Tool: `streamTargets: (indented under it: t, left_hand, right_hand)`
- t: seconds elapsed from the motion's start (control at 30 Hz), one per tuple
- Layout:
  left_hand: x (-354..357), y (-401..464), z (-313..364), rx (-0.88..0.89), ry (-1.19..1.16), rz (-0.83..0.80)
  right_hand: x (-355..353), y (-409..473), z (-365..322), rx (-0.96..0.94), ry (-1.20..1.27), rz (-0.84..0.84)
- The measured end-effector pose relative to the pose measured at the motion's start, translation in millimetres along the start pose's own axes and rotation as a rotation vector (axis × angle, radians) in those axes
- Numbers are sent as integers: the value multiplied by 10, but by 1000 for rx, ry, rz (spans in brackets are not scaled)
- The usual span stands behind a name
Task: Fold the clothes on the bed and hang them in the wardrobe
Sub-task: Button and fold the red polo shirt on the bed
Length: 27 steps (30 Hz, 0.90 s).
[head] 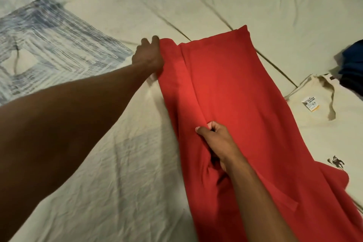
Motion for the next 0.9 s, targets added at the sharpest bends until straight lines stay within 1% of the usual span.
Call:
streamTargets:
  t: [0.07, 0.13, 0.2, 0.27, 0.3, 0.37, 0.4, 0.47, 0.57, 0.63, 0.7, 0.8, 0.83, 0.9]
  left_hand:
    - [104, -25, -154, -191, -188, -5]
    - [149, -63, -250, -337, -390, -4]
    - [205, -46, -276, -398, -535, -39]
    - [243, -18, -240, -415, -596, -41]
    - [227, -4, -208, -415, -598, -12]
    - [142, 96, -172, -400, -541, 113]
    - [74, 144, -159, -385, -493, 179]
    - [-41, 200, -129, -334, -382, 250]
    - [-30, 252, -123, -198, -234, 256]
    - [58, 278, -218, -181, -222, 245]
    - [151, 325, -360, -207, -294, 243]
    - [225, 362, -494, -234, -455, 230]
    - [229, 337, -476, -205, -473, 220]
    - [223, 194, -380, -113, -436, 213]
  right_hand:
    - [4, 15, -25, -12, -20, -34]
    - [18, 25, -65, -24, -52, -84]
    - [45, 37, -105, -44, -35, -149]
    - [70, 43, -135, -45, -1, -214]
    - [83, 52, -142, -42, 29, -240]
    - [96, 71, -142, -32, 84, -264]
    - [100, 88, -130, -33, 101, -272]
    - [107, 107, -109, -64, 155, -266]
    - [135, 107, -90, -103, 158, -225]
    - [151, 119, -59, -117, 139, -192]
    - [153, 143, -44, -146, 97, -149]
    - [153, 211, 3, -201, -59, -41]
    - [157, 220, -6, -229, -111, -15]
    - [151, 207, -40, -270, -194, 35]
Point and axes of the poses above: each hand's wrist, its own y-axis towards the middle knuckle, its own x-axis out of the palm, z = x × y, the point moved 4 cm from there along y, towards the middle knuckle, and after that the axes turned 2 degrees about -y, right-handed, at the moved point
